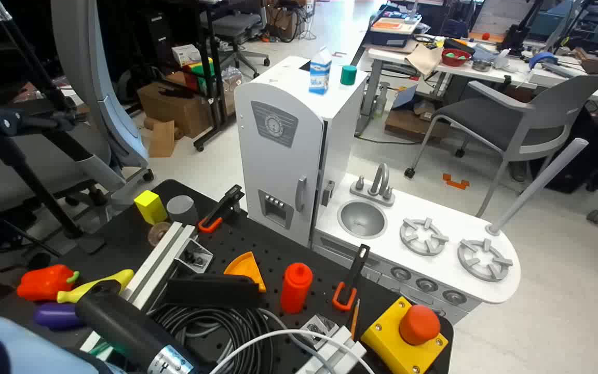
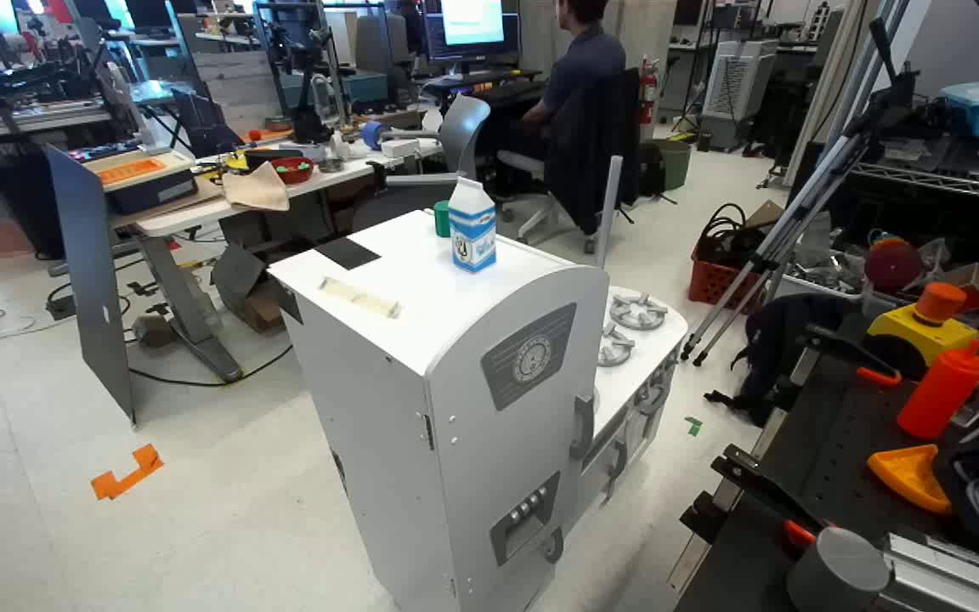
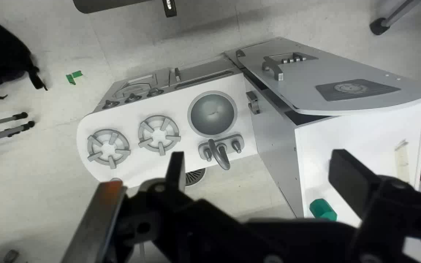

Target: Open the upper left cabinet door.

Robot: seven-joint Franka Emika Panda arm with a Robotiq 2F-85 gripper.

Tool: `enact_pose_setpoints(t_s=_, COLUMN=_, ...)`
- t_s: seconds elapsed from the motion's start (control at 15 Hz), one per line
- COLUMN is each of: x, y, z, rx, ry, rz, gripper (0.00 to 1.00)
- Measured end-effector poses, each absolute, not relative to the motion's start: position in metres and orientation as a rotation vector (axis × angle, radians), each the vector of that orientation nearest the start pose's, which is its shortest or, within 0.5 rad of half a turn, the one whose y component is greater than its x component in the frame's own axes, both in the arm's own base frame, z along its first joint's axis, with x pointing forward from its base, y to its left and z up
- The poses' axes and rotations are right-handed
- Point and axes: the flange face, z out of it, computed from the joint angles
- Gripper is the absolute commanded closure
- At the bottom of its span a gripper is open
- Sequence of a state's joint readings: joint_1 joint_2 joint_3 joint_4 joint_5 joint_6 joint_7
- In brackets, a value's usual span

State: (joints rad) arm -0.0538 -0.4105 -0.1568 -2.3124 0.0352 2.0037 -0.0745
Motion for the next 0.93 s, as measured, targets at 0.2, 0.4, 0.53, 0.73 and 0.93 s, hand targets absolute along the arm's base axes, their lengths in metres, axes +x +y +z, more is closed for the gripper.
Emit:
enact_pose_setpoints(t_s=0.2, x=0.429, y=-0.095, z=0.510, rx=-3.049, ry=0.213, rz=-0.169, gripper=0.00)
enact_pose_setpoints(t_s=0.4, x=0.429, y=-0.095, z=0.510, rx=-3.049, ry=0.213, rz=-0.169, gripper=0.00)
enact_pose_setpoints(t_s=0.53, x=0.429, y=-0.095, z=0.510, rx=-3.049, ry=0.213, rz=-0.169, gripper=0.00)
enact_pose_setpoints(t_s=0.73, x=0.429, y=-0.095, z=0.509, rx=-3.050, ry=0.212, rz=-0.167, gripper=0.00)
enact_pose_setpoints(t_s=0.93, x=0.435, y=-0.088, z=0.497, rx=-3.060, ry=0.199, rz=-0.116, gripper=0.00)
